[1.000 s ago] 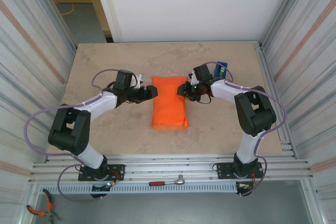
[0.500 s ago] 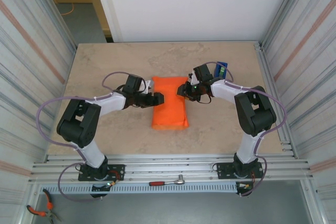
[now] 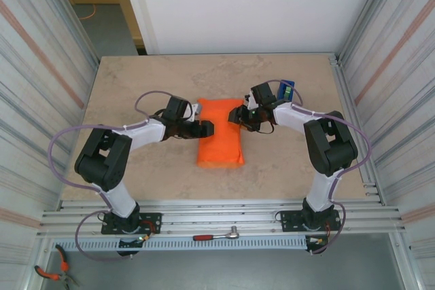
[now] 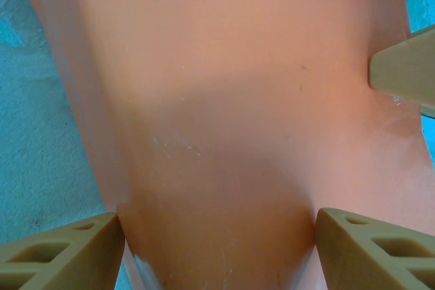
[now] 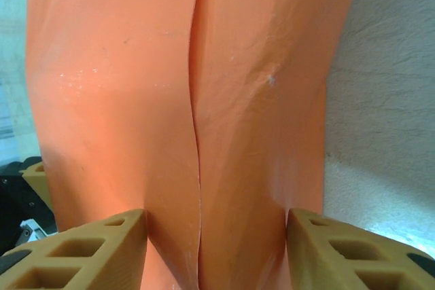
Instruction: Wrap the gift box in paper
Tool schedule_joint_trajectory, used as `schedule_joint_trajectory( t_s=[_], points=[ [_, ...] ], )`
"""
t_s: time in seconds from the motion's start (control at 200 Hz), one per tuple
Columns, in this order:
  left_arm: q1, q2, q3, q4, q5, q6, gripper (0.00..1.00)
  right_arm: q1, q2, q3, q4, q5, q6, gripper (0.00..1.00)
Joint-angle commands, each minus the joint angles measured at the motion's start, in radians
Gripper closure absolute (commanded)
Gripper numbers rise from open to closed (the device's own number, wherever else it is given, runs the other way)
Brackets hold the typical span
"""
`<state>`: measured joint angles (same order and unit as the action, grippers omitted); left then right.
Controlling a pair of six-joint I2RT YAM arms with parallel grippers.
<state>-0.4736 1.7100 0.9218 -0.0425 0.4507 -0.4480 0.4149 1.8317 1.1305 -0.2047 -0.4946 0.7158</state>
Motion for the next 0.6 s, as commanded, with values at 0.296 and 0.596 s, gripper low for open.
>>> schedule_joint_trajectory(
  t_s=[0.296, 0.596],
  points=[
    [-0.019, 0.063, -0.05, -0.093, -0.101, 0.021, 0.28, -0.121, -0.12, 0.013, -0.077, 0.002, -0.003, 0.32],
    [-0.019, 0.063, -0.055, -0.092, -0.1, 0.028, 0.28, -0.38, -0.172, 0.015, -0.096, -0.051, -0.029, 0.34]
  ],
)
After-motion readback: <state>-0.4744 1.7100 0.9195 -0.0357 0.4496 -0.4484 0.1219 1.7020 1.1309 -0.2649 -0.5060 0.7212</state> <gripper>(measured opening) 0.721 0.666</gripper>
